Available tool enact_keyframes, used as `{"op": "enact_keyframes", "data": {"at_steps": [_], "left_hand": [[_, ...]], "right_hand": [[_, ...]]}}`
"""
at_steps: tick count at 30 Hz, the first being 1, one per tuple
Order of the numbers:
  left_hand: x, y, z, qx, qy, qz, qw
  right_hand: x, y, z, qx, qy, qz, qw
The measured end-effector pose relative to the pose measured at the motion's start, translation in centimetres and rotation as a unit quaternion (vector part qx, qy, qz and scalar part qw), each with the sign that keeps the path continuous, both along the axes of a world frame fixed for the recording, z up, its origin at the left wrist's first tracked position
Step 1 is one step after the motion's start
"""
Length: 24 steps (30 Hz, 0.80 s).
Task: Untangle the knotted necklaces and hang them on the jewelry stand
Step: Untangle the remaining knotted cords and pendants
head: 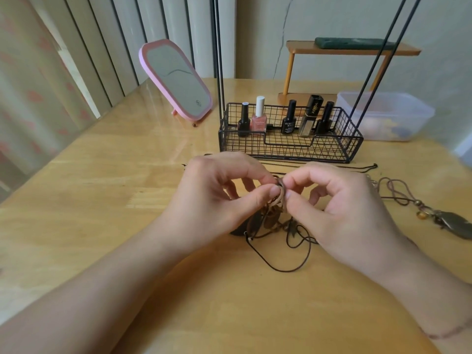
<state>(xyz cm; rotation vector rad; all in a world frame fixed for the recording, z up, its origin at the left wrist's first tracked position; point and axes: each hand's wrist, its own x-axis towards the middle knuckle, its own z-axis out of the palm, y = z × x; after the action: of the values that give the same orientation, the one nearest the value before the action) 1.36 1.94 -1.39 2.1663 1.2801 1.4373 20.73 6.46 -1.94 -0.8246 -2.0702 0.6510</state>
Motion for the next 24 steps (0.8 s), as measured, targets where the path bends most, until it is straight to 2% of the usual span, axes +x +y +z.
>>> {"op": "enact_keyframes", "data": {"at_steps": [2, 6, 10, 13, 15, 19, 24], "left_hand": [[-0.2, 0.1, -0.1, 0.007, 0.023, 0.011, 1.000], [-0.1, 0.5, -0.3, 0.012, 0.034, 0.032, 0.999], [-0.1, 0.7, -0.6, -0.003, 0.031, 0.036, 0.999], [-0.5, 1.0, -1.0, -0.092, -0.041, 0.025, 0.995], [-0.5, 1.3, -0.9, -0.143, -0.126, -0.011, 0.982], [-0.8, 1.7, -0.4, -0.232, -0.354, -0.064, 0.904], [-1.1, 2.1, 0.3, -0.293, -0.531, -0.084, 0.791]], "right_hand": [[-0.1, 0.1, -0.2, 0.030, -0.001, -0.015, 0.999], [-0.1, 0.3, 0.0, -0.019, 0.040, -0.005, 0.999], [-0.3, 0.3, -0.3, -0.047, 0.024, 0.003, 0.999], [-0.2, 0.5, 0.0, -0.040, 0.018, -0.018, 0.999], [-0.1, 0.6, 0.4, -0.050, 0.018, -0.014, 0.999], [0.1, 0.8, 0.7, -0.063, 0.011, -0.011, 0.998], [0.3, 1.0, 0.7, -0.099, 0.002, 0.004, 0.995]]}}
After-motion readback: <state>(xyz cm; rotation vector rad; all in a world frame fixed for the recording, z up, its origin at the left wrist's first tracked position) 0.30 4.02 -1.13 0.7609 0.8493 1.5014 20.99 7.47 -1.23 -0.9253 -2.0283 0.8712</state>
